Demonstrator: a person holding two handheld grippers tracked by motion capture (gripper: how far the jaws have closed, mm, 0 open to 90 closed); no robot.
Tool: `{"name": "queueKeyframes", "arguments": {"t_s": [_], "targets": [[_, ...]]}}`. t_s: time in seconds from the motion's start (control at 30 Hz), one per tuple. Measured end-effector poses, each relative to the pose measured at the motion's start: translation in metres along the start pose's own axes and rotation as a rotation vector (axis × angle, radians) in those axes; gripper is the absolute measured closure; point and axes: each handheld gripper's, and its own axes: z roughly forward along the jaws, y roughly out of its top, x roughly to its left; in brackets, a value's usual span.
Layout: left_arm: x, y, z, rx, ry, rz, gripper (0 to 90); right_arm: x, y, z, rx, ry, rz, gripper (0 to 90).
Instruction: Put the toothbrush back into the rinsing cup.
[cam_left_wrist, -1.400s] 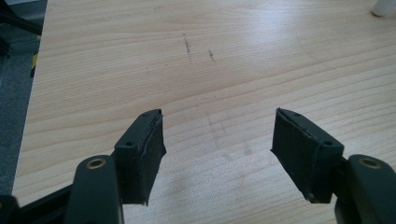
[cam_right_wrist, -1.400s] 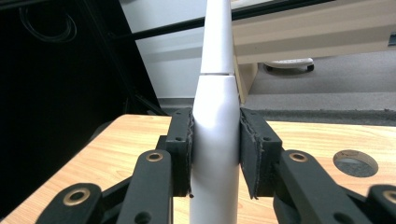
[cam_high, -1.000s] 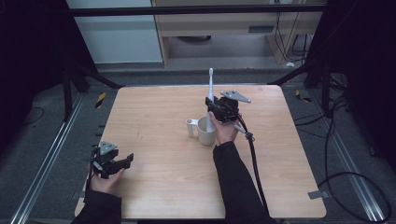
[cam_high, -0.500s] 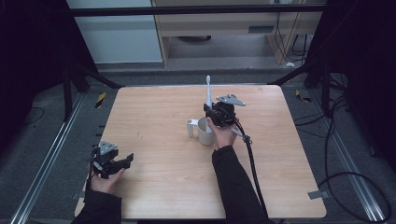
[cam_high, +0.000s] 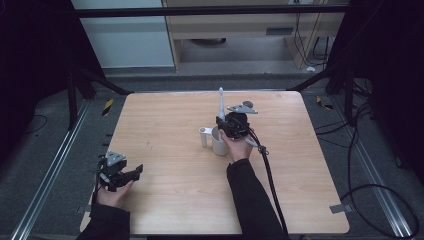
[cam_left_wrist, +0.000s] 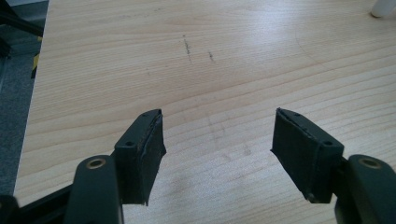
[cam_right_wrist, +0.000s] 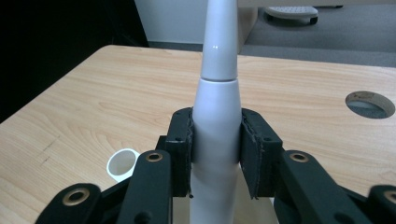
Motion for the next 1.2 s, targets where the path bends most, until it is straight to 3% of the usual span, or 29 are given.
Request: {"name": "queueKeyframes", "arguments": {"t_s": [0.6, 0.9, 1.2], "targets": [[-0.0005, 0.0001, -0.0002, 0.001, -0.002, 0.003, 33.2, -0.0019, -0.0032, 0.0024, 0.072, -0.015, -0.025, 66.7], [-0.0007, 0.0001, -0.0001, 0.001, -0.002, 0.005, 33.1, -0.0048, -0.0058, 0.0000, 0.054, -0.022, -0.016, 65.8], [-0.0008, 0.0001, -0.0003, 0.000, -0.003, 0.006, 33.1, -0.0055, -0.0040, -0.0060, 0.039, -0.033, -0.034, 57.7]]}}
